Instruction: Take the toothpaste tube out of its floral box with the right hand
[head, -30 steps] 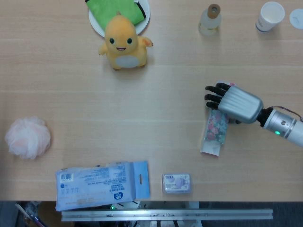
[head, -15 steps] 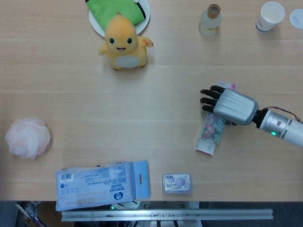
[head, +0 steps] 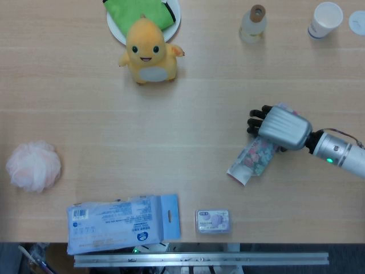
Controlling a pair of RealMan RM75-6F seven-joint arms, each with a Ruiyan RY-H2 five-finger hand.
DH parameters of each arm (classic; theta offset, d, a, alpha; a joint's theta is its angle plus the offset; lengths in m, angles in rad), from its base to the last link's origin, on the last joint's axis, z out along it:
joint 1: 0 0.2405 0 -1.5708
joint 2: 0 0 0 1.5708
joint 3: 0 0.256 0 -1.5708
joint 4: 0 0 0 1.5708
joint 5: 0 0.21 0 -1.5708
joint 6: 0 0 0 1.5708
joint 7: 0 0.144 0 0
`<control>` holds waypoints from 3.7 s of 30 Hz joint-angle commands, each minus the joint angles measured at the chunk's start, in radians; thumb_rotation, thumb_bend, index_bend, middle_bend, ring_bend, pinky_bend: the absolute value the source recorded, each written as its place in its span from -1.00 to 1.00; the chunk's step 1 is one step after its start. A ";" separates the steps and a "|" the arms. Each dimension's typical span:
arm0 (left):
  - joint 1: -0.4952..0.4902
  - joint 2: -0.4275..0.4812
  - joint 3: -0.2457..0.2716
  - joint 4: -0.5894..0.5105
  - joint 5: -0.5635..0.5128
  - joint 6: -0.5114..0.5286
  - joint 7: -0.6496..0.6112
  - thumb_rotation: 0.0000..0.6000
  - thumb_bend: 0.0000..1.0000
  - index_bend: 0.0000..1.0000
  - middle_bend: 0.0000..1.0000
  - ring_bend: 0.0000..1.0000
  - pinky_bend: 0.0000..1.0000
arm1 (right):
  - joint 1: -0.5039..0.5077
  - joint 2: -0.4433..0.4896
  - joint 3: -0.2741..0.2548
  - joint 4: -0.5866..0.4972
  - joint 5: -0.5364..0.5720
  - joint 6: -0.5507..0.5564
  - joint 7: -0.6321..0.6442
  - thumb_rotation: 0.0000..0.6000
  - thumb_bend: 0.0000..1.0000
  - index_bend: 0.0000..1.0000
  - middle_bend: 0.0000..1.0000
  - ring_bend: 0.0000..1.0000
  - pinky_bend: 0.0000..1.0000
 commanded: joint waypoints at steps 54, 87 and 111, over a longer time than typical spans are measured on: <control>-0.099 0.000 -0.016 -0.098 0.044 -0.047 0.136 1.00 -1.00 -0.99 -1.00 -1.00 -0.56 | -0.226 0.755 0.143 -1.133 0.245 0.075 -0.673 1.00 -0.97 0.25 0.16 -0.14 0.22; -0.092 -0.009 -0.003 -0.063 0.029 -0.045 0.090 1.00 -1.00 -0.99 -1.00 -1.00 -0.56 | 0.130 0.952 0.260 -1.845 1.378 -0.008 -1.871 1.00 -0.92 0.25 0.20 -0.10 0.25; -0.090 -0.012 -0.002 -0.066 0.023 -0.043 0.095 1.00 -1.00 -0.99 -1.00 -1.00 -0.56 | 0.003 0.922 0.213 -1.660 0.994 -0.104 -1.403 1.00 -1.00 -1.00 -1.00 -0.99 -0.44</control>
